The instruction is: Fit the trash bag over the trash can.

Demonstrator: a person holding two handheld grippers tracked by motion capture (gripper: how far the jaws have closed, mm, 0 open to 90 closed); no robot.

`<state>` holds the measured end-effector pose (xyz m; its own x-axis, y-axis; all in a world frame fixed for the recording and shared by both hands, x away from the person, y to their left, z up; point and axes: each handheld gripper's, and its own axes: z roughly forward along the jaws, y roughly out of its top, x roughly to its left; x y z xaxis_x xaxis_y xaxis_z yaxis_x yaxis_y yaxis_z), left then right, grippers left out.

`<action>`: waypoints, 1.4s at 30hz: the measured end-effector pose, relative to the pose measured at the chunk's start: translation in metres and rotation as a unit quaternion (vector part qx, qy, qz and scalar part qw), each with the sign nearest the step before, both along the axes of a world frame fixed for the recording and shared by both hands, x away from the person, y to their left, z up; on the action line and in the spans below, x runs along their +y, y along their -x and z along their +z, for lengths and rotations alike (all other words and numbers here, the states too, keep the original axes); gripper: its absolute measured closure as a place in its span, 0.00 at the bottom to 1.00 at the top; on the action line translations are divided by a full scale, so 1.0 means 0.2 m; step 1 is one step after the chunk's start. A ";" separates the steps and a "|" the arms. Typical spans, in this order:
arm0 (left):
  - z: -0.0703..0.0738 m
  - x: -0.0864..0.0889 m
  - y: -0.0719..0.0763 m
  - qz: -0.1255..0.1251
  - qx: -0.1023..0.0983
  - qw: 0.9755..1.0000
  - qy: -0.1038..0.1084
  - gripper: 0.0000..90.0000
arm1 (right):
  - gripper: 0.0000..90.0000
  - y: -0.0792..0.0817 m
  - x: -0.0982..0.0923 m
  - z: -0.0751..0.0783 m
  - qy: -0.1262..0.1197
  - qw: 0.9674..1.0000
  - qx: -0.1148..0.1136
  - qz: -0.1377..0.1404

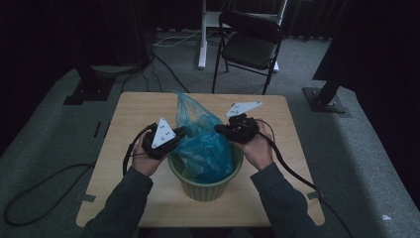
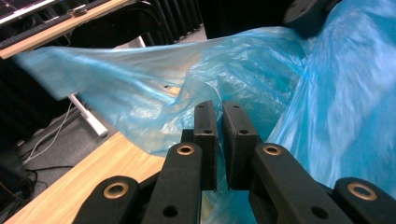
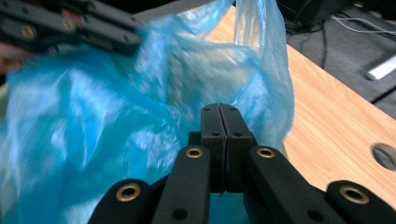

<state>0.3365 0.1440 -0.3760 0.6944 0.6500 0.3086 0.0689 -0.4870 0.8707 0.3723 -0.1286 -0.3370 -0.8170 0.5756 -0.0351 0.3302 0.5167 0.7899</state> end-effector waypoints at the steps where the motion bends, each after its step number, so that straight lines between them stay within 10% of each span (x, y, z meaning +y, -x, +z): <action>1: 0.00 0.01 0.00 0.002 0.001 1.000 0.003 0.94 | 1.00 0.01 -0.02 -0.01 0.001 1.000 -0.001 -0.004; 31: -0.12 0.30 0.00 0.060 0.043 0.997 0.036 0.94 | 1.00 0.09 -0.38 -0.12 -0.003 0.997 0.003 -0.075; 42: -0.02 0.23 -0.02 0.041 0.028 0.998 0.046 0.85 | 1.00 0.10 -0.35 -0.11 -0.010 0.998 -0.007 -0.058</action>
<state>0.3398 0.1902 -0.3796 0.6522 0.7289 0.2082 0.1545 -0.3967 0.9048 0.3531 -0.1993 -0.3583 -0.7449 0.6663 -0.0343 0.3746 0.4603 0.8049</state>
